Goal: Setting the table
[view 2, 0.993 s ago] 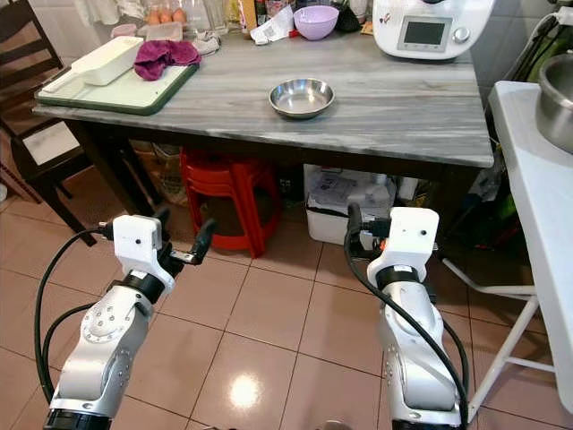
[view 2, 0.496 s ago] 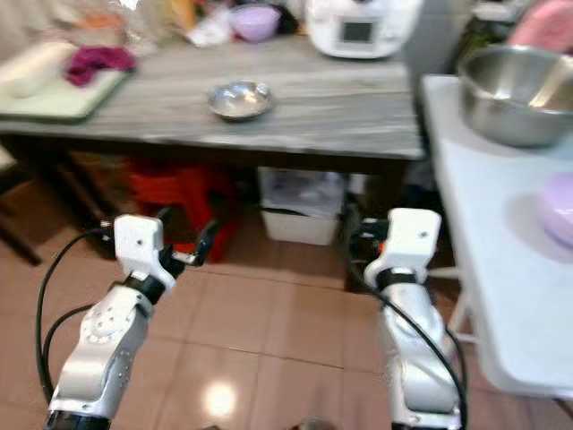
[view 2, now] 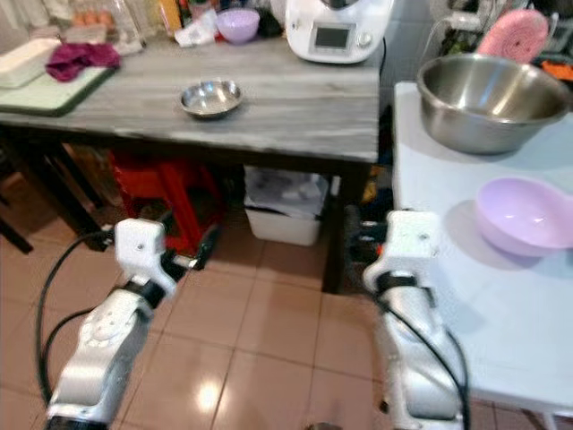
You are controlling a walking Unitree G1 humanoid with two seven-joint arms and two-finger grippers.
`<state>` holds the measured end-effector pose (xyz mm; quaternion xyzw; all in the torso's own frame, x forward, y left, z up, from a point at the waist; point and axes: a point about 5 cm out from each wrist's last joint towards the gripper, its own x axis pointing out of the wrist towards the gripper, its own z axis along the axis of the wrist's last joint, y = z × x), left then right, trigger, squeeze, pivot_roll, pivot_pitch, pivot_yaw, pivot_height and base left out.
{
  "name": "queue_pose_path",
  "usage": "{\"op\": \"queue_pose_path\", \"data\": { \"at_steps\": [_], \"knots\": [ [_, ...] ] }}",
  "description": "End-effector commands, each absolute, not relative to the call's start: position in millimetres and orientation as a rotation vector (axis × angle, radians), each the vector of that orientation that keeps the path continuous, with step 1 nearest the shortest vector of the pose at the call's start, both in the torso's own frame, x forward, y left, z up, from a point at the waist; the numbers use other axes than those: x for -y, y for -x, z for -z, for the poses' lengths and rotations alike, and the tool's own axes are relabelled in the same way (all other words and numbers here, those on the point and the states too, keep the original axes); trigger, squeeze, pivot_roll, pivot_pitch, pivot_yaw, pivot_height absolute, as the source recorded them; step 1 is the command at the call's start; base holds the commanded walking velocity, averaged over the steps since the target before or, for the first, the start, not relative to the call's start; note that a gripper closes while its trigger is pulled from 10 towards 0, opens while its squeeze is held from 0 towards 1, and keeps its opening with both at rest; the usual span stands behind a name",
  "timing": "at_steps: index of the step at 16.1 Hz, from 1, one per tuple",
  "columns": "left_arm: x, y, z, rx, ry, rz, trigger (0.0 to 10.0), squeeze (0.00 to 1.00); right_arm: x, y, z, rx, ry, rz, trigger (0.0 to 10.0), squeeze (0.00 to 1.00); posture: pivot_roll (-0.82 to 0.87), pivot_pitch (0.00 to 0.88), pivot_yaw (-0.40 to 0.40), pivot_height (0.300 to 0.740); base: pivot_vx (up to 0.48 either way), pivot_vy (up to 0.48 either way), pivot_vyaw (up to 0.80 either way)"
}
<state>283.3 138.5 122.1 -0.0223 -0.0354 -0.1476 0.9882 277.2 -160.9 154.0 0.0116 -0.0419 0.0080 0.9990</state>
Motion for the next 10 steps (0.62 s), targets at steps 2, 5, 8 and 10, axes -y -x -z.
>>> {"op": "queue_pose_path", "data": {
  "at_steps": [2,5,8,10],
  "knots": [
    [-136.2,-283.0,-122.8,0.076,0.044,0.306,10.0,0.00,165.8,-276.9,-158.8,0.099,-0.012,-0.006,10.0,0.00,-0.18,0.116,0.065,0.740,0.000,0.000,0.00],
    [-134.5,-283.4,-123.0,0.076,0.049,0.313,10.0,0.00,167.9,-277.9,-160.6,0.102,-0.019,0.002,10.0,0.00,-0.18,0.113,0.064,0.740,0.000,-0.210,0.00],
    [-134.9,-283.2,-123.1,0.078,0.048,0.315,10.0,0.00,166.8,-277.8,-160.6,0.105,-0.017,-0.001,10.0,0.00,-0.18,0.114,0.063,0.740,0.000,-0.315,-0.42],
    [-135.6,-282.8,-122.5,0.076,0.047,0.314,10.0,0.00,166.6,-277.3,-161.1,0.109,-0.014,-0.002,10.0,0.00,-0.18,0.114,0.063,0.740,0.000,-0.292,0.00]
  ]
}}
